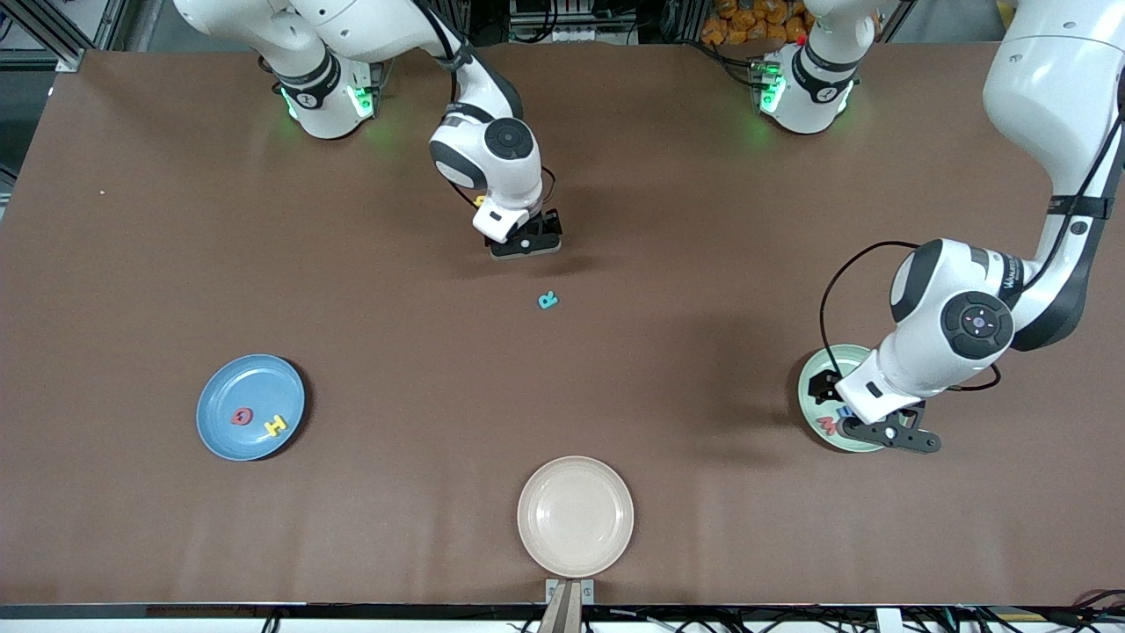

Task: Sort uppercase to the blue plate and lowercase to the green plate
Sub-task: 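Release the m onto the green plate while the right gripper lowers to M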

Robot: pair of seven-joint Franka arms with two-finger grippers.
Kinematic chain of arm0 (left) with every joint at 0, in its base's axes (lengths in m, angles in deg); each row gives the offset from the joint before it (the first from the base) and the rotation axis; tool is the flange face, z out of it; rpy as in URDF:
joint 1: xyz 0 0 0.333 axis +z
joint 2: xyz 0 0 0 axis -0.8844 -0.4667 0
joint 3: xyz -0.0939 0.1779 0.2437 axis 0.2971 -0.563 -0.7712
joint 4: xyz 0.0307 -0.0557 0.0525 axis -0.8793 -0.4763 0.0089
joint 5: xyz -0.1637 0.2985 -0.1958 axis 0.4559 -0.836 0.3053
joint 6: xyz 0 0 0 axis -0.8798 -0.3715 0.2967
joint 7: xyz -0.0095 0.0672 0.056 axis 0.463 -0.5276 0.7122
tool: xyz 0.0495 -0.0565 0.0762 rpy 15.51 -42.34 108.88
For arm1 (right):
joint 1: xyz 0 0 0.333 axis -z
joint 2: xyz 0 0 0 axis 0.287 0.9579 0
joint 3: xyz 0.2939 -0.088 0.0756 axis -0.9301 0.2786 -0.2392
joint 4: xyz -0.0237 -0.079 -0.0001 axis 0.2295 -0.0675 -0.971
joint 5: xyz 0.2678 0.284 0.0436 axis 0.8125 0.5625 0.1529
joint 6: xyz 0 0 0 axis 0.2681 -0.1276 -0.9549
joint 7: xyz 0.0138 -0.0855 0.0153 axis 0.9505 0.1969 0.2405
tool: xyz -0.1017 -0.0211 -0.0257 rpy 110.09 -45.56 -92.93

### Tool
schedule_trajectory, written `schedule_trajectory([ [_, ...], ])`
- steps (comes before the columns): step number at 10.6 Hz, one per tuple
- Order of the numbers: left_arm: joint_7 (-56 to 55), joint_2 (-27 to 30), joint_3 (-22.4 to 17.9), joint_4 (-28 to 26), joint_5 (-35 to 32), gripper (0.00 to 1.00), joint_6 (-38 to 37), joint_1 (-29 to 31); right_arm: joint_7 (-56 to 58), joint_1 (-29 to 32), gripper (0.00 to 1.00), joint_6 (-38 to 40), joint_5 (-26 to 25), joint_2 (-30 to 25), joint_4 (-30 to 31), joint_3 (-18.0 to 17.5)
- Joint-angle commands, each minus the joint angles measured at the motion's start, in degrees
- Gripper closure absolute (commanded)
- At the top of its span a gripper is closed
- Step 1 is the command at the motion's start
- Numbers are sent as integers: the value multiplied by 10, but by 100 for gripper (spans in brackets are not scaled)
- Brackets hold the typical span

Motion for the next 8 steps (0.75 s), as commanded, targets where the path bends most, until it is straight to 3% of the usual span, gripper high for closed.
schedule_trajectory([
  [1, -22, 24, 32, -7, -1, 0, -31, 3, -14, 9, 0, -16, -11, 5, 5, -10],
  [5, -100, 29, 81, -8, -2, 0, -47, 2, -14, 9, 1, -16, -10, 10, 0, -10],
  [7, -122, 29, 113, -9, -2, 0, -61, 0, -30, 9, 87, -16, -10, 10, -1, -10],
  [8, -151, 29, 138, -9, -2, 0, -70, 1, -31, 9, 100, -22, -10, 10, 0, -10],
])
